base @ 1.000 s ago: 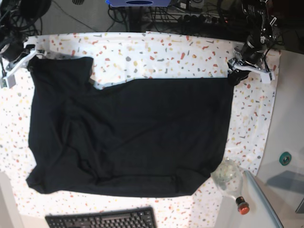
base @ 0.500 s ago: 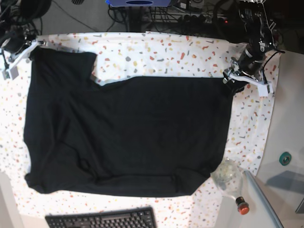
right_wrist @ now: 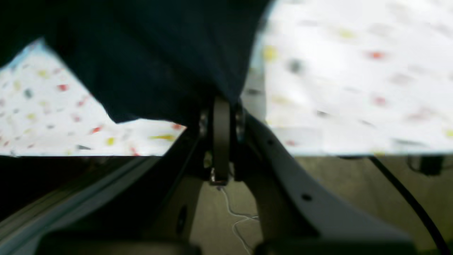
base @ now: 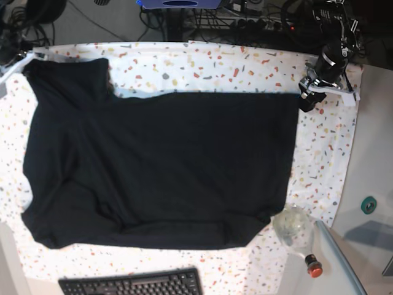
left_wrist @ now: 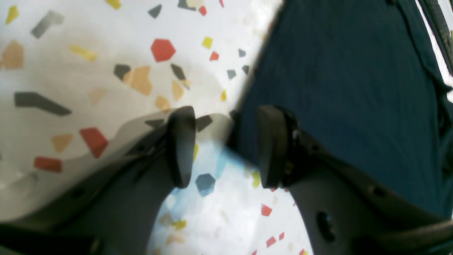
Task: Layout the t-shirt on the table in an organized manner, then fold the t-shirt properly
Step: 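Pull the shirt collar edge apart with both grippers to spread it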
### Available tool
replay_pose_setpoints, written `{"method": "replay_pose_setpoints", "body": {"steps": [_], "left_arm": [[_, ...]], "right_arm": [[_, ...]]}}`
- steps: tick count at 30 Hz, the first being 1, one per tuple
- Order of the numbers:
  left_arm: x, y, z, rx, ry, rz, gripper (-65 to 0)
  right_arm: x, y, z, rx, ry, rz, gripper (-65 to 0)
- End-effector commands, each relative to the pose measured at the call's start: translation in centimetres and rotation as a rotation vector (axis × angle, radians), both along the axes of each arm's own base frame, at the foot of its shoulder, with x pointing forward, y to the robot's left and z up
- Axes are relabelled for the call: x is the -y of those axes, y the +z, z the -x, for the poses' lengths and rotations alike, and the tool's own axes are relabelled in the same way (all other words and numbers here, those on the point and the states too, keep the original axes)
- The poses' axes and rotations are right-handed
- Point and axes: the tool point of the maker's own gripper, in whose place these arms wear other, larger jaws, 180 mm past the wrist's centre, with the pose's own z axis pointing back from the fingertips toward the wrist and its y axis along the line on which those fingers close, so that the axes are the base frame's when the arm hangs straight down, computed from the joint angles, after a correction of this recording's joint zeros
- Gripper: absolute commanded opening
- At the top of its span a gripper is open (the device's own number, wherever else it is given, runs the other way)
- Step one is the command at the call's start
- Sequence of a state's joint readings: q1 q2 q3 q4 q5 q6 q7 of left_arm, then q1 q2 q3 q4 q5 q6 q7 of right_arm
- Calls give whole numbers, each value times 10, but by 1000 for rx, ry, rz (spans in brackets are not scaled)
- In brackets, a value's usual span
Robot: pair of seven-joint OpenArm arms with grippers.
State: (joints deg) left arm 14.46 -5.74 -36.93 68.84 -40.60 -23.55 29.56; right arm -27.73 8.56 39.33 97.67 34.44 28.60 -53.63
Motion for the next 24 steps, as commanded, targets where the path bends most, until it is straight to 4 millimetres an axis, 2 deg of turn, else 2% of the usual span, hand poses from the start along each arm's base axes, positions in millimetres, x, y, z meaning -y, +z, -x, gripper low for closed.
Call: {"method": "replay_pose_setpoints", "body": {"steps": [1,3,10,16,21,24], "left_arm": [[-2,2,0,-4,-5,-9,-367],[0,1,0,-3,-4,-4,-367],[5,16,-8,38,-20,-21,-367],[28,-3,12,-84,-91,53,-367],[41,-6,12,-79,-87,82,-367],[61,-8,9,-85,-143,96,-367]], "right_arm": [[3,6,-3,19,12,10,-650],[1,5,-3,18,16,8,-650],[-29,-3,-7,3,94,-39,-650],[-29,-3,-9,9,93,-39,-650],[-29,-3,-10,11,95,-39,-650],[-29,-2,-10,12,95,-39,-650]]}}
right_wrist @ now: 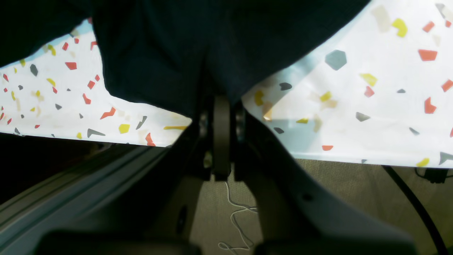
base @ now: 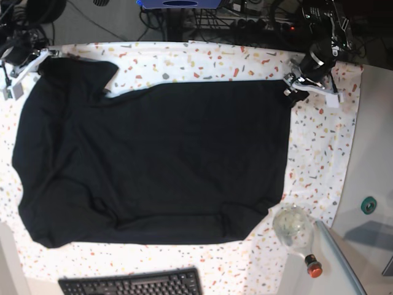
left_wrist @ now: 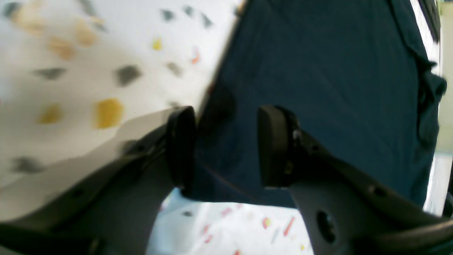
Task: Layout the t-shirt on the table in an organized manner, then fold the t-shirt properly
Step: 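Pull the shirt collar edge apart with both grippers to spread it, then hold the shirt collar edge with both grippers and tug it taut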
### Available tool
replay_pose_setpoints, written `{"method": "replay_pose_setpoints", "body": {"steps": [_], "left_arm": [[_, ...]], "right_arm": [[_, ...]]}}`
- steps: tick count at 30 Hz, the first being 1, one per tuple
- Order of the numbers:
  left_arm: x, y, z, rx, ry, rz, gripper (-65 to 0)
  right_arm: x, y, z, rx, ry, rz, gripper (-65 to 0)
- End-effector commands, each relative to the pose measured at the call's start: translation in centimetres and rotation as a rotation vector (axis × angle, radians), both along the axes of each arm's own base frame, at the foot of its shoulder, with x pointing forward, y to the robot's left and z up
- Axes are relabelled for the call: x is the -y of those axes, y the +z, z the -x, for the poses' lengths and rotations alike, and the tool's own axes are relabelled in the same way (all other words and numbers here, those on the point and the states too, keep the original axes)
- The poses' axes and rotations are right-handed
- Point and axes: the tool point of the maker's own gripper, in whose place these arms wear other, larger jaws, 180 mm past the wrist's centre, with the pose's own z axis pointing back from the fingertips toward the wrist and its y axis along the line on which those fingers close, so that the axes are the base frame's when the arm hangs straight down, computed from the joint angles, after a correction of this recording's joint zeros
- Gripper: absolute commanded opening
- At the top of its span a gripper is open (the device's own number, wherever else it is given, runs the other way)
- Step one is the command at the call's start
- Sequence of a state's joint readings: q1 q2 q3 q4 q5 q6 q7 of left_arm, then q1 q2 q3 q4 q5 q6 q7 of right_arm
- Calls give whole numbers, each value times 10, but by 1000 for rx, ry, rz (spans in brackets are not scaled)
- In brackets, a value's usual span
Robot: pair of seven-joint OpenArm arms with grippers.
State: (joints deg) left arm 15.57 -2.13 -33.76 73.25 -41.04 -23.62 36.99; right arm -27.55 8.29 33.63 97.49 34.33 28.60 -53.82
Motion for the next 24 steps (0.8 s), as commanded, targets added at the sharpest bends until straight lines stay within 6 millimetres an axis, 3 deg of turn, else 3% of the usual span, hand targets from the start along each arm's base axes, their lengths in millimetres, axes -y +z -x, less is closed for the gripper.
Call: {"method": "replay_pose_setpoints", "body": {"steps": [1,5,11,12,15,16,21,24], "left_arm": [[10,-5,6,-35,-38,9,-367],[21,-9,8,-46,-59,24,-367],[19,-9,8,-46,-54,23,-390],[18,-9,8,-46,-52,23,-428],[15,-8,7,-45,-50,17,-650],[15,-7,6,-40,-51,17,-650],[-11,4,-6,-3,16,-13,-650],[-29,13,-15,15,18,-49,-650]], "right_arm": [[4,7,-6,32,9,9,-650],[4,7,-5,31,9,9,-650],[5,7,-5,31,6,11,-650],[5,7,-5,33,6,11,-650],[3,8,-8,37,10,7,-650],[1,8,-11,44,10,0,-650],[-51,0,-21,44,87,-90,-650],[-70,-10,-17,-2,61,-136,-650]]}}
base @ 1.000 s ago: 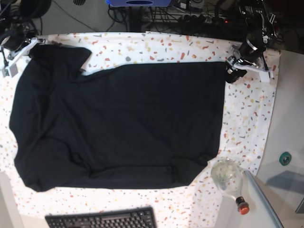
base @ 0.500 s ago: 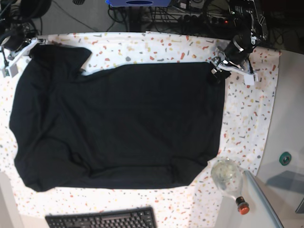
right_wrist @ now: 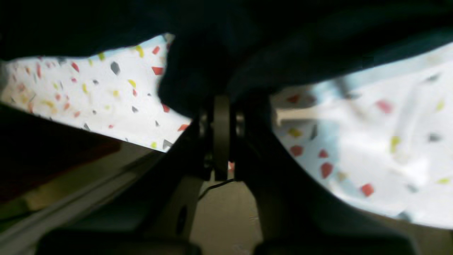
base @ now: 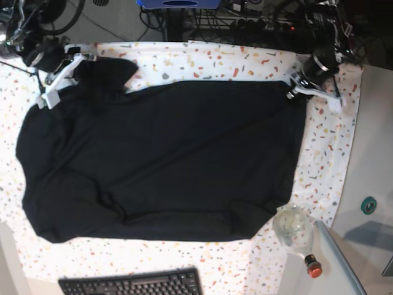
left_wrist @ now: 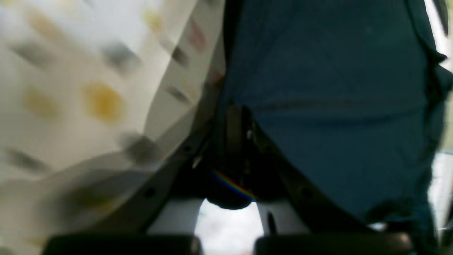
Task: Layout the t-shirt on the table in an organized manner, then fold the t-shirt properly
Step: 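Hold the shirt collar edge with both grippers and tug it taut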
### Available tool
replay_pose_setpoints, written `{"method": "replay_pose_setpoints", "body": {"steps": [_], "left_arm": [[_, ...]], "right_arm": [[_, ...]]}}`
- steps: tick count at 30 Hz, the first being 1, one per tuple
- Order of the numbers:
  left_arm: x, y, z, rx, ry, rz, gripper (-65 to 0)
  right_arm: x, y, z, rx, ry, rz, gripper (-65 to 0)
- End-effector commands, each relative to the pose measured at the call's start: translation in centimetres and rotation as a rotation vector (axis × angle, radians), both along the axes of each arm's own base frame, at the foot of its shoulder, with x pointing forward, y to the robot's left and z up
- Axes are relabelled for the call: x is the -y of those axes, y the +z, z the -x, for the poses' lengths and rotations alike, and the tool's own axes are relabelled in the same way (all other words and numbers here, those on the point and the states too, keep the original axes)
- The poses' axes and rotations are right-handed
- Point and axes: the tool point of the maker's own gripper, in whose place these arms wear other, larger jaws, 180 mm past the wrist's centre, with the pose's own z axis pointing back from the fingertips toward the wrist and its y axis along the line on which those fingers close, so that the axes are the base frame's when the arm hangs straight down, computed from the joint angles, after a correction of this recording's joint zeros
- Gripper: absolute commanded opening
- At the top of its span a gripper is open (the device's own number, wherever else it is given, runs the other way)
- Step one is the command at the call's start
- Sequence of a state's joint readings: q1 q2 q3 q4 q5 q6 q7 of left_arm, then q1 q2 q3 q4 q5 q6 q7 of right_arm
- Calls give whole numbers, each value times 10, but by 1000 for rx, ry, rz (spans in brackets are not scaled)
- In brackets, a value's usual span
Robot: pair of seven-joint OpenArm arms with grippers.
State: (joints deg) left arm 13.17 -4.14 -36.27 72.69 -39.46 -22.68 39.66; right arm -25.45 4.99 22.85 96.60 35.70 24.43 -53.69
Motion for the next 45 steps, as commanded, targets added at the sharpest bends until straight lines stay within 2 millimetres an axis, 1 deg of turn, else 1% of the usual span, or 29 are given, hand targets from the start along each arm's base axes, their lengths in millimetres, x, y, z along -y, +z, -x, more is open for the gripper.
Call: {"method": "replay_pose_setpoints", "body": {"steps": [1,4,6,7,9,10,11,14,16,18,19,20,22,24,27,30,32,37,42,45], "left_arm": [[-5,11,-11,47,4,-10,-650],[-9,14,-14,52,-6,-24,-650],[-10,14,-14,52,-3,-25,-650],[-12,15,-14,53,1,-26,-650],[-12,15,-14,53,2,-27,-650],[-13,15,-14,53,4,-28,-650],[-13,15,-14,55,4,-28,-650],[-12,16,-17,59,-1,-27,-650],[-11,16,-18,60,-2,-27,-650],[-11,16,-18,60,-4,-27,-650],[-11,16,-18,60,-4,-27,-650],[-11,16,-18,60,-4,-27,-650],[-10,16,-18,60,-5,-26,-650],[-10,16,-18,60,-5,-26,-650],[-10,16,-18,60,-5,-26,-650],[-12,17,-17,61,1,-28,-650],[-13,16,-16,58,2,-28,-650],[-13,14,-12,50,2,-28,-650],[-12,14,-12,50,2,-27,-650],[-12,14,-12,50,2,-27,-650]], "right_arm": [[3,-1,-1,-6,-28,3,-650],[7,-7,0,-35,-107,-8,-650],[18,-7,2,-39,-160,2,-650],[26,-7,6,-43,-191,10,-587],[40,-7,16,-70,-244,20,-441],[46,-8,22,-89,-266,21,-387],[52,-7,27,-104,-293,15,-362],[59,6,33,-82,-354,-82,-360],[69,15,38,-66,-409,-131,-360],[77,21,38,-51,-450,-153,-360],[81,22,37,-44,-462,-147,-360],[83,23,31,-26,-472,-146,-360],[94,26,19,1,-494,-130,-359],[102,20,7,0,-520,-120,-357],[108,4,-3,-42,-522,-107,-354],[105,-14,-1,-102,-526,-115,-357],[104,-21,4,-128,-530,-112,-357],[101,-23,6,-137,-525,-115,-357],[77,-27,-2,-151,-443,-131,-357],[78,-28,-6,-128,-458,-131,-359]]}}
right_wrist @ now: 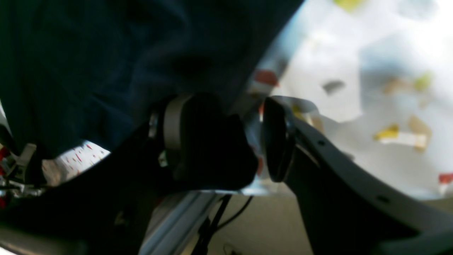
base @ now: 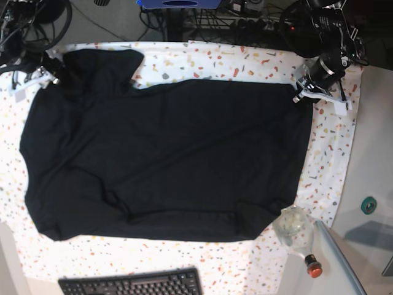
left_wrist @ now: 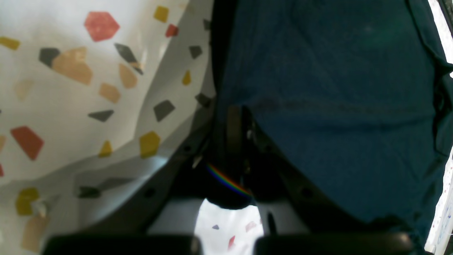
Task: Layout the t-shirt on the table in an organized manner, then fold the t-shirt properly
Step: 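Hold the shirt collar edge with both grippers and tug it taut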
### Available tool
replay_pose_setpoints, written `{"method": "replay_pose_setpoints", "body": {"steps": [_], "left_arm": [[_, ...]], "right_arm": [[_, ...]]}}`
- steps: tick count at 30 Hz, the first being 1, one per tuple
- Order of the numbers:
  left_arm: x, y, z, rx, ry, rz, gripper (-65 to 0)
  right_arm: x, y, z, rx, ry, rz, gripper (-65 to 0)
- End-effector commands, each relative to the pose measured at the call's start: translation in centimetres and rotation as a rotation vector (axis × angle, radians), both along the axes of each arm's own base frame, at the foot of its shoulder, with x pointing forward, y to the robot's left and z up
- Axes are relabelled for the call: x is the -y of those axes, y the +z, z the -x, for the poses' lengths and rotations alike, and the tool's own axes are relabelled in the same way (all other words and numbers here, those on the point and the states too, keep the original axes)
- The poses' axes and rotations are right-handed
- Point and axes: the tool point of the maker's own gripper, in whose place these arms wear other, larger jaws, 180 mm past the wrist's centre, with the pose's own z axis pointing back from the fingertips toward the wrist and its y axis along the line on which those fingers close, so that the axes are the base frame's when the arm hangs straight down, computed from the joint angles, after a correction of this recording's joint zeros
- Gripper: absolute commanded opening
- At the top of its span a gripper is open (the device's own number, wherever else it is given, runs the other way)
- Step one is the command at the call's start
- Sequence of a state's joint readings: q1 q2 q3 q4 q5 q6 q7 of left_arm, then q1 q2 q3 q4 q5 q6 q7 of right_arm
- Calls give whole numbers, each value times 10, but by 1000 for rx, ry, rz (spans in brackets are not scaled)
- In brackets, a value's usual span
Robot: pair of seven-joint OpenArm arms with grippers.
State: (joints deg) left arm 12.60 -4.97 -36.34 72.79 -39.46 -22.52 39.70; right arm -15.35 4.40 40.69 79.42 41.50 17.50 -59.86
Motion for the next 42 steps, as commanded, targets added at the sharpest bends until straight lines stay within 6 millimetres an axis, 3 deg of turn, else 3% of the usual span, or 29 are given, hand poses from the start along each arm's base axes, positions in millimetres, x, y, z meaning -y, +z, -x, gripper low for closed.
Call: {"method": "replay_pose_setpoints", "body": {"steps": [1,5,9,10,19,22,32,33,37,38,42], "left_arm": [[-5,10,-7,40,3,-11,-650],[-6,9,-6,39,5,-12,-650],[-6,9,-6,39,5,-12,-650],[-6,9,-6,39,5,-12,-650],[-19,17,-13,51,-4,-44,-650],[-29,22,-20,61,-10,-66,-650],[-25,23,-23,66,-17,-64,-650],[-25,23,-22,64,-18,-64,-650],[-26,23,-21,63,-17,-65,-650],[-26,23,-20,61,-15,-65,-650],[-26,22,-19,58,-16,-64,-650]], "right_arm": [[8,5,-4,32,-15,25,-359],[13,3,0,47,-37,48,-396],[12,3,-1,52,-41,45,-623],[13,3,-2,53,-41,45,-650],[22,6,-5,77,-67,78,-650],[33,8,-1,78,-101,92,-650],[17,11,12,2,-27,32,-650],[17,13,14,2,-19,41,-629],[23,29,16,61,-1,97,-342],[21,31,16,83,9,94,-309],[19,30,14,98,14,79,-303]]}}
